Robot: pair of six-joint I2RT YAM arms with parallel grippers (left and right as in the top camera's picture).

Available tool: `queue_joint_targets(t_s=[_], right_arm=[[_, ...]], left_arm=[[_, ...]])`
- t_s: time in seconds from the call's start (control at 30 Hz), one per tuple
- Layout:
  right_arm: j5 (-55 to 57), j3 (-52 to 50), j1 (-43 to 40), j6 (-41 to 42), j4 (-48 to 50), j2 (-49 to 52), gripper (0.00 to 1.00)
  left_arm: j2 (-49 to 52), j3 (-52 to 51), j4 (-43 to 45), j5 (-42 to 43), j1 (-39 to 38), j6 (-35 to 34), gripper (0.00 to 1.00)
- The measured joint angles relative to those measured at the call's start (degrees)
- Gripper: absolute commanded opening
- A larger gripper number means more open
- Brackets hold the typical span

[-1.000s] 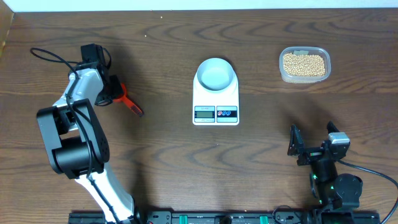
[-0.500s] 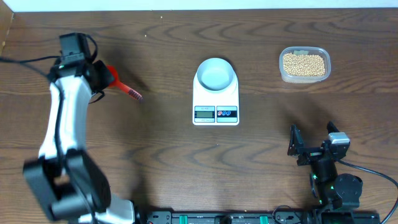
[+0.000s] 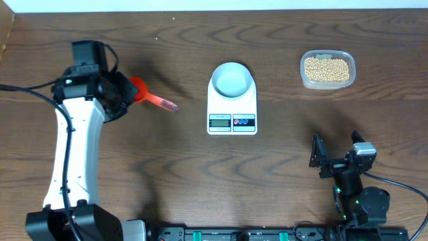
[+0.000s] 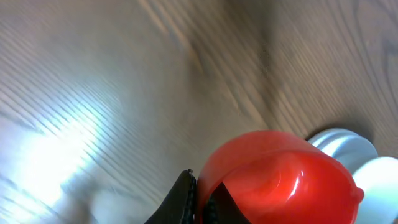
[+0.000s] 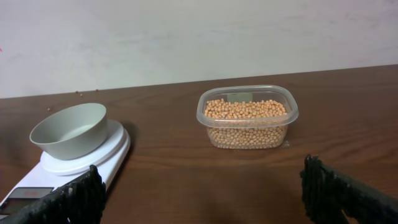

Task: Scoop item into bowl and weigh 50g on scale
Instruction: 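Lift the red scoop with the left gripper toward the scale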

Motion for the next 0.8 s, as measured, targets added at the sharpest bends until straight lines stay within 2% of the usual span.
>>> queue_joint_targets(t_s=[0.33,0.8], right_arm=[[0.00,0.00,0.00,0.00,0.02,0.00,0.99],[-0.02,0.00,0.00,0.02,0.04,0.00,0.99]], left_arm=[[0.00,-0.02,-0.74,4.15,-7.63,-5.70,0.07],[0.00,-0.02,-0.46,6.03,-8.20,-8.13,0.07]])
